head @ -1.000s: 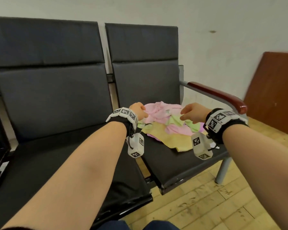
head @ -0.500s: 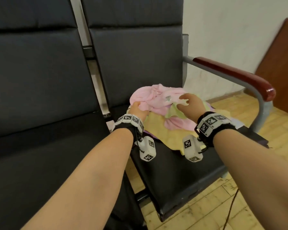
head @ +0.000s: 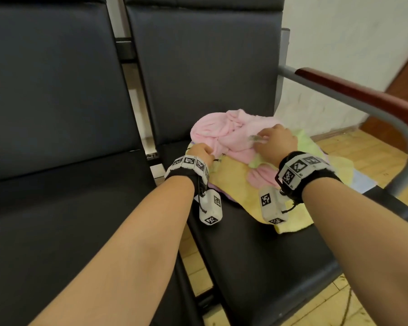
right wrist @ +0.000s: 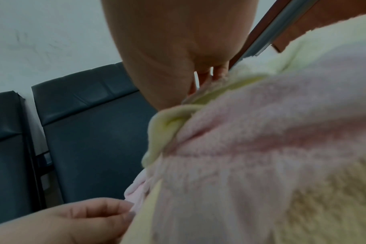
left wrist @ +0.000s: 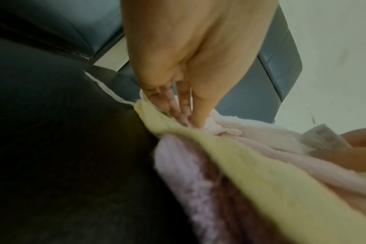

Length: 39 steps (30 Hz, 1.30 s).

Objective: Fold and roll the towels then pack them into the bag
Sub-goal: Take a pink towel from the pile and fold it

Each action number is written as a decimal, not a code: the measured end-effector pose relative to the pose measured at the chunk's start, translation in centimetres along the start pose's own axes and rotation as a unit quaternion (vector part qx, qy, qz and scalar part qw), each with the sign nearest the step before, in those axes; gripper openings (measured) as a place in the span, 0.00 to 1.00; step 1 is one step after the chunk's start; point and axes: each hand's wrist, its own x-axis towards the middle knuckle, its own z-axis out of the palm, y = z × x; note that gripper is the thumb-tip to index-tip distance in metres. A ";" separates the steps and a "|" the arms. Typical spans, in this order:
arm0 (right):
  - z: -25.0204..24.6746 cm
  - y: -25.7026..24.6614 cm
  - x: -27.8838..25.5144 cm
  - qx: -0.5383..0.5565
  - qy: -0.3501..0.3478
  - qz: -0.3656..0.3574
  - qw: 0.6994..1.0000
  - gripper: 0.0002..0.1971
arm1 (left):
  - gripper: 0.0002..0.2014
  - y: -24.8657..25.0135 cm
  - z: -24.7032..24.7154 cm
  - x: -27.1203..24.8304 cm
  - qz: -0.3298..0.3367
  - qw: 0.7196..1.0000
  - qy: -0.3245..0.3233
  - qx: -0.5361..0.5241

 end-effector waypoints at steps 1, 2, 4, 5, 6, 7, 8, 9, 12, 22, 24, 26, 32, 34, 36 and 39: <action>0.1 0.0 0.0 0.020 0.023 0.002 1.000 0.16 | 0.13 0.1 -0.1 0.2 -0.008 1.000 0.008 -0.010; 0.1 0.0 -0.2 0.042 0.048 0.002 0.998 0.15 | 0.12 0.1 -0.3 0.2 -0.010 1.000 0.016 -0.018; -0.2 0.0 -0.6 0.106 0.106 -0.002 0.989 0.13 | 0.12 0.3 -0.6 0.2 -0.015 0.997 0.044 -0.062; -0.5 -0.1 -0.7 0.161 0.132 -0.003 0.978 0.12 | 0.12 0.6 -1.0 -0.1 -0.016 0.994 0.056 -0.090; -1.0 -0.3 -0.9 0.217 0.152 -0.003 0.964 0.11 | 0.12 0.9 -1.5 -0.3 -0.013 0.990 0.074 -0.119; -1.5 -0.5 -1.1 0.262 0.166 -0.006 0.951 0.10 | 0.14 1.3 -1.9 -0.5 -0.010 0.987 0.083 -0.137; -2.2 -1.0 -1.2 0.292 0.172 -0.008 0.941 0.09 | 0.19 1.9 -2.4 -0.7 0.005 0.987 0.081 -0.142; -3.0 -1.5 -1.3 0.316 0.173 -0.014 0.933 0.09 | 0.25 2.7 -3.1 -1.3 0.027 0.989 0.063 -0.132; -6.0 -3.6 -2.0 0.393 0.170 -0.042 0.903 0.09 | 0.34 5.5 -4.7 -3.0 0.106 0.986 0.014 -0.125; -17.8 -7.4 -7.4 0.623 0.164 -0.069 0.761 0.07 | 0.12 11.7 -10.6 -8.4 0.144 0.970 -0.043 -0.193; -18.8 -6.9 -8.2 0.608 0.196 -0.050 0.768 0.07 | 0.07 12.0 -11.5 -9.3 0.122 0.965 -0.032 -0.229; -18.8 -6.5 -9.3 0.570 0.211 -0.034 0.793 0.05 | 0.08 12.3 -12.8 -10.6 0.102 0.952 -0.047 -0.284; -18.4 -8.1 -14.6 0.429 0.180 -0.066 0.883 0.12 | 0.16 12.2 -19.1 -15.1 0.127 0.949 -0.030 -0.288; -19.0 -9.3 -16.2 0.400 0.192 -0.081 0.893 0.09 | 0.15 11.3 -21.6 -16.4 0.132 0.954 0.015 -0.269; -19.5 -10.6 -17.9 0.388 0.200 -0.080 0.896 0.06 | 0.15 10.3 -24.3 -19.1 0.131 0.953 0.075 -0.264; -19.8 -12.7 -20.4 0.409 0.195 -0.084 0.888 0.08 | 0.09 8.3 -27.6 -23.6 0.126 0.943 0.152 -0.268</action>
